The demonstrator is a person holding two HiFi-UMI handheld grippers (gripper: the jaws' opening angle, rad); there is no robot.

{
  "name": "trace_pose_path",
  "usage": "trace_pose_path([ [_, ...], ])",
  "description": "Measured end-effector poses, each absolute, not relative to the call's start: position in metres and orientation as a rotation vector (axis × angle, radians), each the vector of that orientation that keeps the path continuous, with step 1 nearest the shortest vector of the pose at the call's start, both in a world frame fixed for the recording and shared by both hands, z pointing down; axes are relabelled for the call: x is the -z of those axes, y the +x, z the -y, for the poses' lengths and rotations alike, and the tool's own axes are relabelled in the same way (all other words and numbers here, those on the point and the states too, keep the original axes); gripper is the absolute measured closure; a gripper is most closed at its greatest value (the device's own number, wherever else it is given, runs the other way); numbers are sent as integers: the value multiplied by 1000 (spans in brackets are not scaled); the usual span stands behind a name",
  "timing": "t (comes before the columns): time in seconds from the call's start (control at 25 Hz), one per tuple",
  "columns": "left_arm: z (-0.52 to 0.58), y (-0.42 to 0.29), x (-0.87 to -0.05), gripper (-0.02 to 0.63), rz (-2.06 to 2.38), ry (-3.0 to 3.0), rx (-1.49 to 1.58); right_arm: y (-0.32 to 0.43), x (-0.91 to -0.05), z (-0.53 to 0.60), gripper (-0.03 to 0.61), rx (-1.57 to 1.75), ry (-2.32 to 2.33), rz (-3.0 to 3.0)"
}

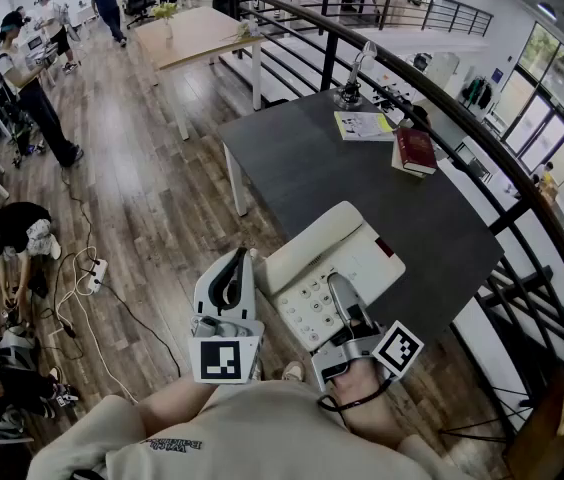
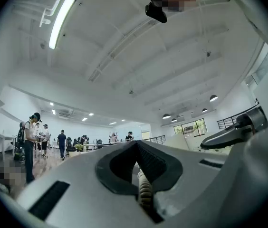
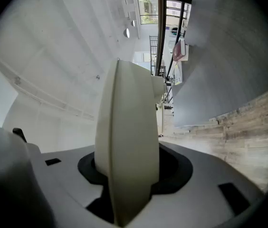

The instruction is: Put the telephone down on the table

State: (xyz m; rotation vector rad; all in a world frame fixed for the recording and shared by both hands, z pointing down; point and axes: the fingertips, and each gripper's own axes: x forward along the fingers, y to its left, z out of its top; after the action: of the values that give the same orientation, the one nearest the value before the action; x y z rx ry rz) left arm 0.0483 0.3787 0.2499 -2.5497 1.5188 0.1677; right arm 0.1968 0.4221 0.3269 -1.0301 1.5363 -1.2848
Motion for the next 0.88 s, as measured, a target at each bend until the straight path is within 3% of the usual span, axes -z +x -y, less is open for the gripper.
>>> trace_pose_path([
  [0.88,-370,46,-263,609,-1584,-2571,-92,200,-338,-404,382,1336,-1014,-1517],
])
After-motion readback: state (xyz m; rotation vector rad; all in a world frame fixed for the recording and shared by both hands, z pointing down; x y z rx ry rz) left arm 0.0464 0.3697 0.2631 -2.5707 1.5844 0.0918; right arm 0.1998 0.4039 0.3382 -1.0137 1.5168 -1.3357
